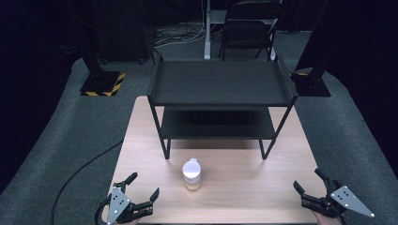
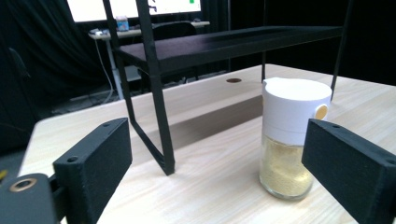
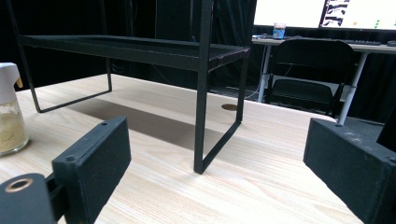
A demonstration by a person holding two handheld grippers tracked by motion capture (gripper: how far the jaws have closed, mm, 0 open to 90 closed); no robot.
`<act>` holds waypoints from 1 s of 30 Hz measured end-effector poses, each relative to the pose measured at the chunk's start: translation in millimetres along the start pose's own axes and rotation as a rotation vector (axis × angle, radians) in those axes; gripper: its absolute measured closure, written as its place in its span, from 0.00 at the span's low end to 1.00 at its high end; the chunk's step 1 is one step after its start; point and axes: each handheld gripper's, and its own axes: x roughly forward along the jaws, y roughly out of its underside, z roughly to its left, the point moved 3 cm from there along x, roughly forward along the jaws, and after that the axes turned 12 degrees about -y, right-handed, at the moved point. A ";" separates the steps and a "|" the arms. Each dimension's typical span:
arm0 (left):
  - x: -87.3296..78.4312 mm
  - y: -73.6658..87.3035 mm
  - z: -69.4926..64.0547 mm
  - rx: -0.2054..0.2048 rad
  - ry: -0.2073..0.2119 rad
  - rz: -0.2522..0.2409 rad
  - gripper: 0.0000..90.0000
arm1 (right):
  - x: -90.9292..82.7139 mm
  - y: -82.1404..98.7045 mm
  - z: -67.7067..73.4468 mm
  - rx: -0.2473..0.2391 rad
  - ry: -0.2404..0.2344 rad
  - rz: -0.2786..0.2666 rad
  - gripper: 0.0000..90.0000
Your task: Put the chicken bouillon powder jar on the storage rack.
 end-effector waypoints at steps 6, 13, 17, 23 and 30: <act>8.7 -3.4 2.0 0.016 0.063 0.056 0.07 | -1.3 0.5 0.5 0.003 0.005 -0.002 0.07; 22.0 -7.5 -0.4 0.019 0.168 0.127 0.05 | -0.1 0.7 1.8 0.004 0.005 -0.003 0.07; 30.6 -9.3 -14.5 0.033 0.175 0.120 0.05 | 0.0 1.5 3.5 0.011 0.011 -0.011 0.07; 39.5 -15.7 -28.1 0.058 0.163 0.148 0.06 | 1.1 1.6 3.5 0.015 0.000 -0.014 0.07; 64.5 -13.9 -41.4 0.036 0.178 0.202 0.07 | 2.6 1.9 1.9 0.017 -0.015 -0.019 0.07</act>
